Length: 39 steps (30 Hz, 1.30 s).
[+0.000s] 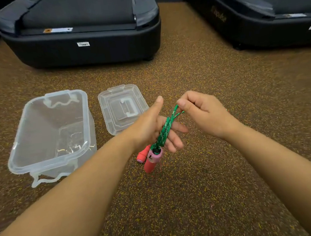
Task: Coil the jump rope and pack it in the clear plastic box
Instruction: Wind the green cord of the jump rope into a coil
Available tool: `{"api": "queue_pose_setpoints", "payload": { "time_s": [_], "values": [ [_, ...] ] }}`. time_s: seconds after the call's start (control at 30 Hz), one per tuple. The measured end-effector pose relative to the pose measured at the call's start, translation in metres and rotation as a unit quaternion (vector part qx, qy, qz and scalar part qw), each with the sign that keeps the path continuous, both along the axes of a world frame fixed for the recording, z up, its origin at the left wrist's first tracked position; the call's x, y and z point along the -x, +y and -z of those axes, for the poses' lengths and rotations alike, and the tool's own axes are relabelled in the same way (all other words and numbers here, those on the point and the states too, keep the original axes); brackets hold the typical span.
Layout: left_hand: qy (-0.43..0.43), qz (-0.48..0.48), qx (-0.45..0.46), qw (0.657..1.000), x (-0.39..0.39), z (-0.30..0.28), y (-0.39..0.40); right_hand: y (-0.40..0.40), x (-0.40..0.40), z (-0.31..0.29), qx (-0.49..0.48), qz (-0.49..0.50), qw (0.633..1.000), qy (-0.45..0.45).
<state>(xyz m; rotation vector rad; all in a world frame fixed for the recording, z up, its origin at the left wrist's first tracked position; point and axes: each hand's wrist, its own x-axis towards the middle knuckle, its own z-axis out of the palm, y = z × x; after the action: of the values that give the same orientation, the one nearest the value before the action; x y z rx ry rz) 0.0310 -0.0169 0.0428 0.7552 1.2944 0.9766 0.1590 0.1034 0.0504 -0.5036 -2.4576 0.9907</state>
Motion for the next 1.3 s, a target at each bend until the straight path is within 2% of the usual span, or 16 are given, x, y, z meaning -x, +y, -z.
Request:
{"api": "queue_pose_setpoints", "payload": {
  "time_s": [0.27, 0.4, 0.53, 0.7, 0.83, 1.0, 1.2, 1.3],
  "values": [
    [-0.026, 0.036, -0.024, 0.999, -0.008, -0.004, -0.002, 0.009, 0.003, 0.030, 0.047, 0.001, 0.999, -0.018],
    [-0.042, -0.024, -0.049, 0.998, -0.010, -0.001, -0.003, 0.006, -0.001, 0.046, 0.080, 0.003, 0.996, -0.024],
    [-0.076, -0.098, -0.066, 0.990, -0.007, 0.001, -0.003, 0.002, -0.007, 0.063, 0.072, 0.001, 0.996, -0.055],
    [-0.121, -0.214, -0.097, 0.964, -0.001, 0.000, -0.001, -0.014, -0.017, 0.071, 0.022, -0.015, 0.994, -0.110],
    [-0.134, -0.305, -0.121, 0.935, 0.006, 0.002, 0.002, -0.034, -0.021, 0.069, -0.086, -0.058, 0.975, -0.195],
    [-0.153, -0.357, -0.101, 0.916, 0.010, 0.005, 0.003, -0.051, -0.013, 0.061, -0.167, -0.114, 0.963, -0.177],
    [-0.113, -0.325, -0.031, 0.938, 0.013, 0.003, 0.004, -0.061, -0.011, 0.044, -0.200, -0.145, 0.960, -0.135],
    [-0.050, -0.284, -0.003, 0.957, 0.013, 0.004, 0.003, -0.065, -0.010, 0.026, -0.137, -0.163, 0.972, -0.099]
  ]
}}
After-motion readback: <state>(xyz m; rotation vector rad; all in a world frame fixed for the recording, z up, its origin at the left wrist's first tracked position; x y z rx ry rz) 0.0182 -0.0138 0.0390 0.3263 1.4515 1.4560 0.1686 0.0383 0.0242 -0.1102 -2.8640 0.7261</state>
